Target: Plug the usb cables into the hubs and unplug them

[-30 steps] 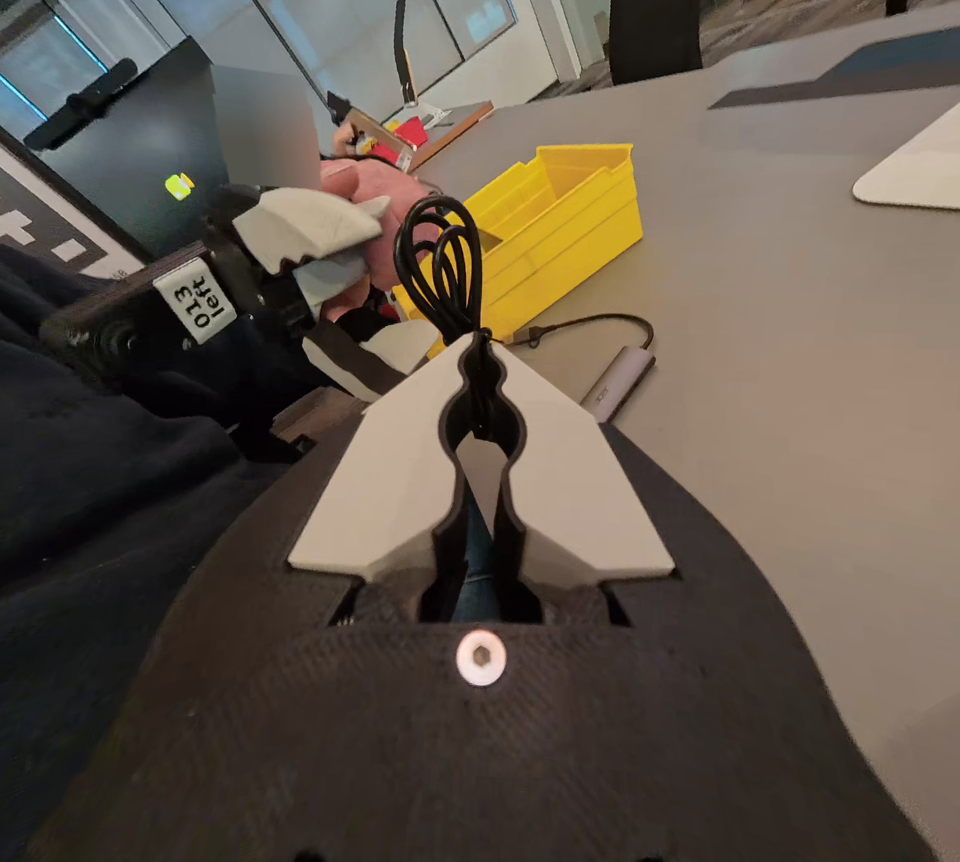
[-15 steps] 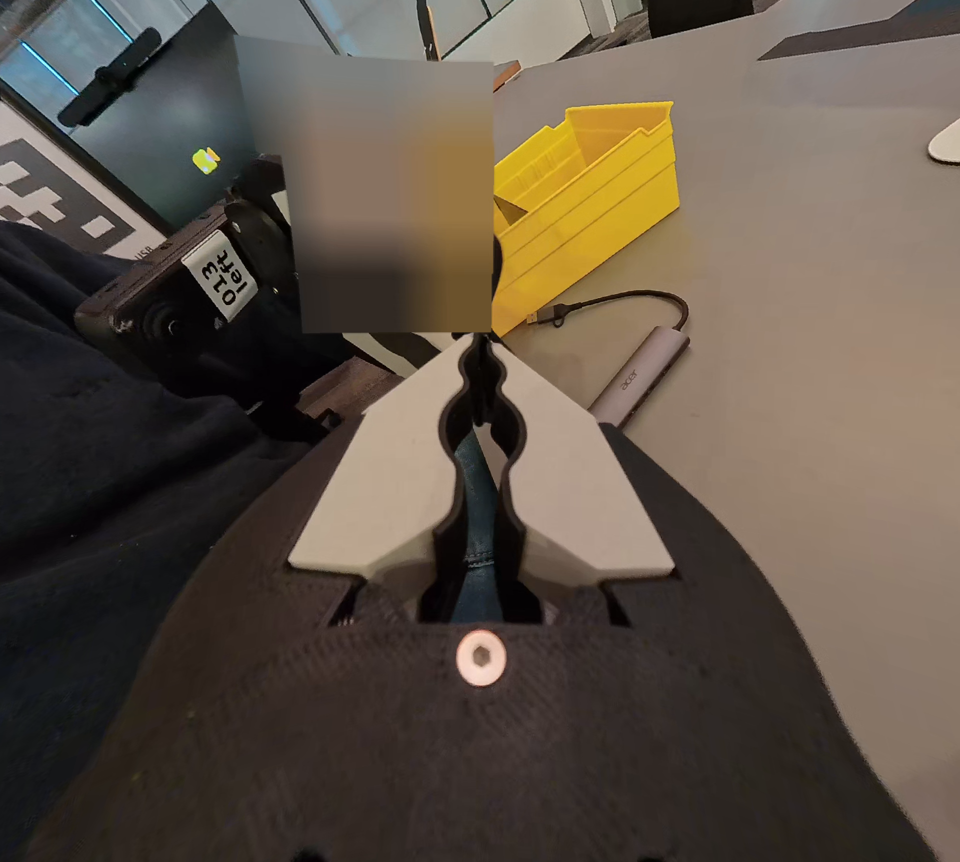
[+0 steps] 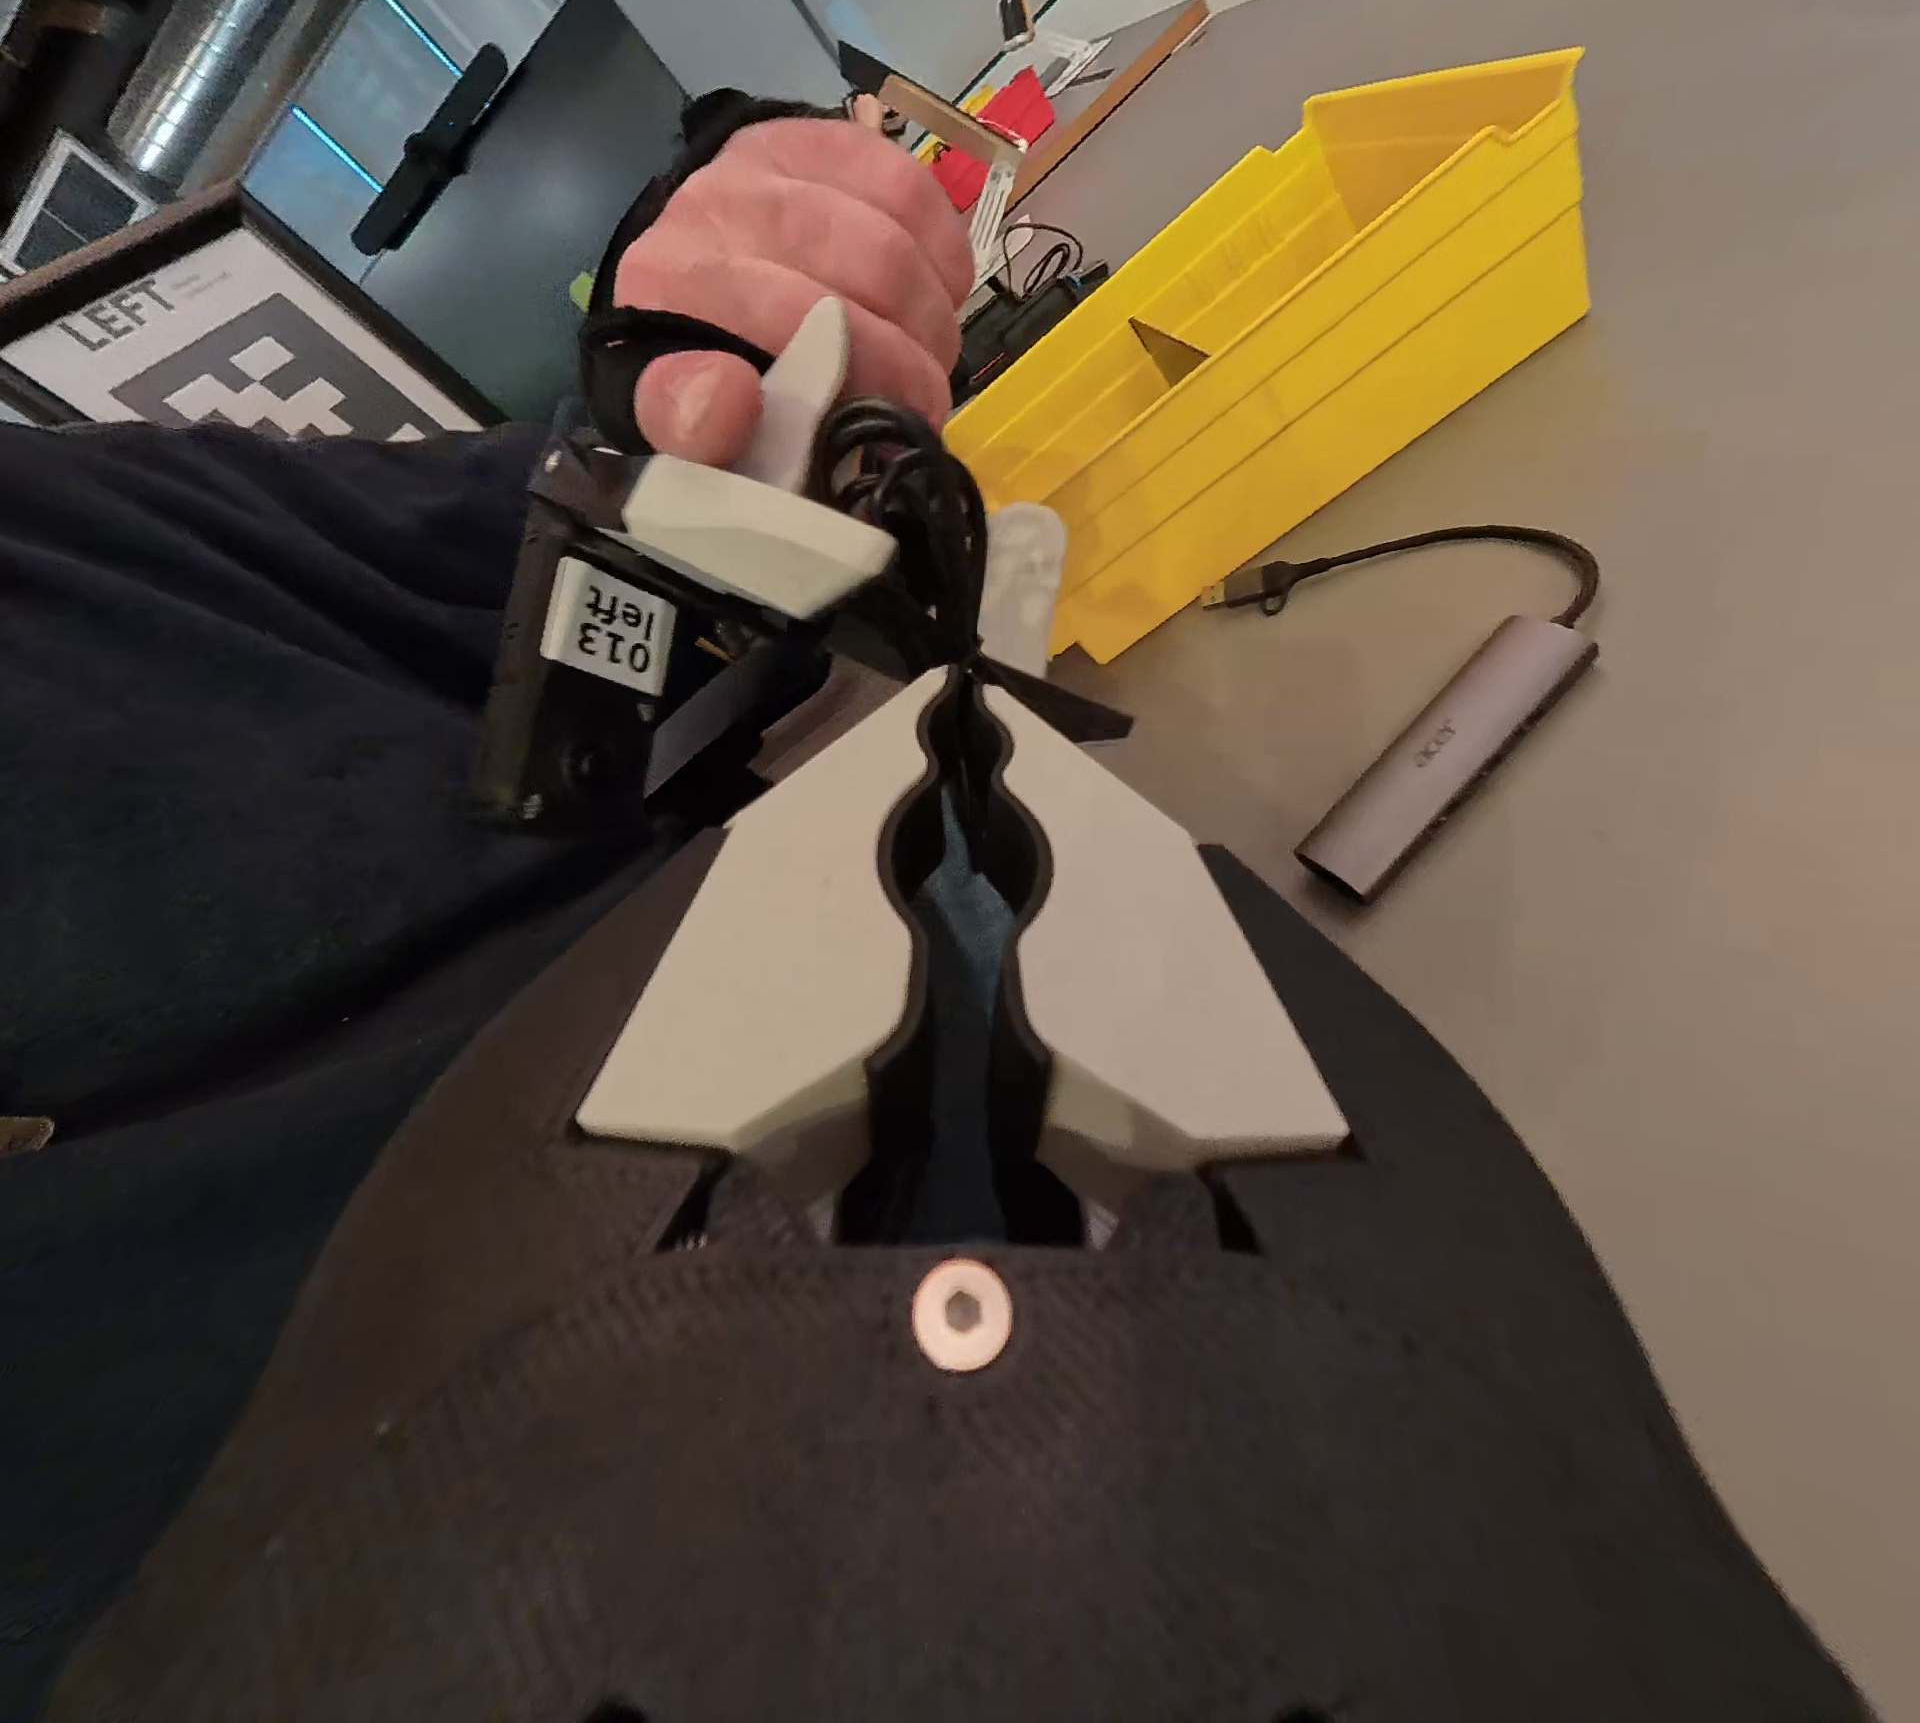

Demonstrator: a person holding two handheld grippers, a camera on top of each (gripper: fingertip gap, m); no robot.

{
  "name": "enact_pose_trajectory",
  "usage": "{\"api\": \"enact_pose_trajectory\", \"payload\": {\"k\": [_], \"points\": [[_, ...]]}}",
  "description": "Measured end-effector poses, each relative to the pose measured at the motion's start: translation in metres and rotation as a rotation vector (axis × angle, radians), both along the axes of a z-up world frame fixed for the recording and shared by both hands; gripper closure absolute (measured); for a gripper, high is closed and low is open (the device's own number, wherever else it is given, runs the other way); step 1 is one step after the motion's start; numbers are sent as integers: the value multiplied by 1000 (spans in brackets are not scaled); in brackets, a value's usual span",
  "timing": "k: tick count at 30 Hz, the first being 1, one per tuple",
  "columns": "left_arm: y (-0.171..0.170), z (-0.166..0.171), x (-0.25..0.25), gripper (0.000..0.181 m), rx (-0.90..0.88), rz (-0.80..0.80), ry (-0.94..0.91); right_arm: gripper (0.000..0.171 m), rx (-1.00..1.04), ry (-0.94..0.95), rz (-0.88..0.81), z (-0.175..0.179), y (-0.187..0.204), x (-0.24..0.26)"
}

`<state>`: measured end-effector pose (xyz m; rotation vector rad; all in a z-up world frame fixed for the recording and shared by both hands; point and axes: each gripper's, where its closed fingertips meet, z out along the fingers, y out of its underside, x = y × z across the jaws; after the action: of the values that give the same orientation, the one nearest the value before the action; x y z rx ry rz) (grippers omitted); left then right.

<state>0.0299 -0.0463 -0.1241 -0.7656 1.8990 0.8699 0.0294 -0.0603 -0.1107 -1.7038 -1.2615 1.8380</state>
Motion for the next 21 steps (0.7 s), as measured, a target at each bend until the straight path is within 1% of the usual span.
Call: {"api": "enact_pose_trajectory", "payload": {"k": [1,4,5,6,7,9,13,14,15,16,17,18,19,21], "points": [[2,0,-3,91,13,-8,23,171,-5,6,8,1,-2,-1],[7,14,-1,123,99,-41,-20,171,-12,19,8,3,-5,-4],[7,19,1,137,129,-54,-53,171,-12,25,0,4,-4,-4],[8,25,2,146,137,-44,-107,171,-16,36,-1,6,-5,-4],[11,25,1,151,98,-12,-162,171,-18,48,-4,8,-4,-3],[13,26,0,154,30,32,-272,171,-5,64,-16,11,-3,-2],[17,28,0,159,-224,119,-582,171,31,122,-40,22,0,0],[16,26,2,163,-318,137,-656,171,46,139,-49,25,1,0],[15,28,3,171,-422,159,-750,171,77,148,-62,26,2,0],[13,30,5,172,-549,173,-855,171,109,162,-70,28,3,1],[10,29,7,172,-699,187,-929,171,143,183,-79,31,3,2],[9,29,8,172,-809,202,-994,171,189,187,-94,32,4,3],[8,30,8,173,-878,206,-1049,171,233,181,-103,32,5,3],[3,23,12,173,-961,218,-1041,171,285,180,-114,33,5,3]]}}
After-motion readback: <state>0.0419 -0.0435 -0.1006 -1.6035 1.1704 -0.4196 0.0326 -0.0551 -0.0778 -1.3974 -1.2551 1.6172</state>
